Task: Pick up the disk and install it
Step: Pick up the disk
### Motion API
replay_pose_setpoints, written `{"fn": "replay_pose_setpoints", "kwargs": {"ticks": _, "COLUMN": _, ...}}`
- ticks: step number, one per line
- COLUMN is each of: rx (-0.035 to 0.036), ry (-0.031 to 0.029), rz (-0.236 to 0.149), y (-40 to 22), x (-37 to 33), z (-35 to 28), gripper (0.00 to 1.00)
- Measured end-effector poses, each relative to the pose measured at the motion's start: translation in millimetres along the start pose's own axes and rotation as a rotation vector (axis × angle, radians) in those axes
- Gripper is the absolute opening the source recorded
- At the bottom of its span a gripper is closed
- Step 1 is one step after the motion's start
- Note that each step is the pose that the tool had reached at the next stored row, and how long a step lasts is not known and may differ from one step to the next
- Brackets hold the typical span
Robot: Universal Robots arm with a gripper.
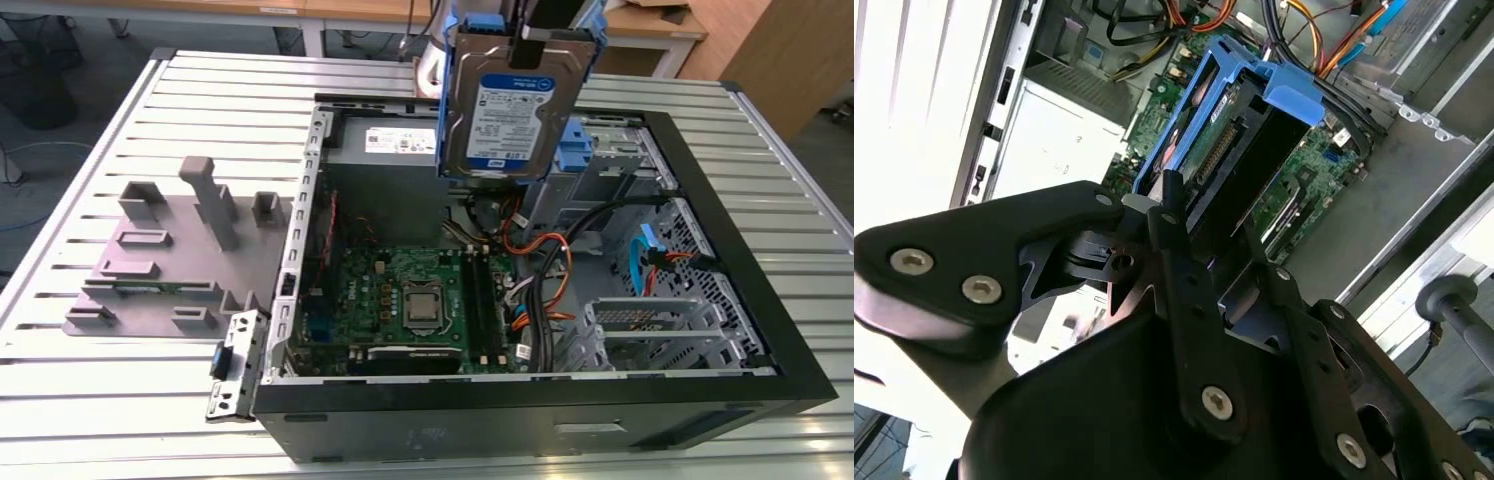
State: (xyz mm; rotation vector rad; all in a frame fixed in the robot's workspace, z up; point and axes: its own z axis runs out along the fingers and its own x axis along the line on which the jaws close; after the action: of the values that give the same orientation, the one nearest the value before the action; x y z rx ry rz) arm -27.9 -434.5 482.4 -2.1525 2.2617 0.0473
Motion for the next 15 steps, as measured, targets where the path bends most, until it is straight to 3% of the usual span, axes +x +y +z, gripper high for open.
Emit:
{"fn": "replay_pose_setpoints", "kwargs": {"ticks": 7, "rx": 0.0001, "ry": 0.0012, "rz": 0.000, "y": -0.5, "x": 10.8, "z": -0.3, "gripper": 0.35}}
{"fn": "replay_pose_setpoints", "kwargs": {"ticks": 15, "rx": 0.0002, "ry": 0.0035, "rz": 0.000, "y": -1.5, "x": 29.7, "z": -1.0, "gripper": 0.35}}
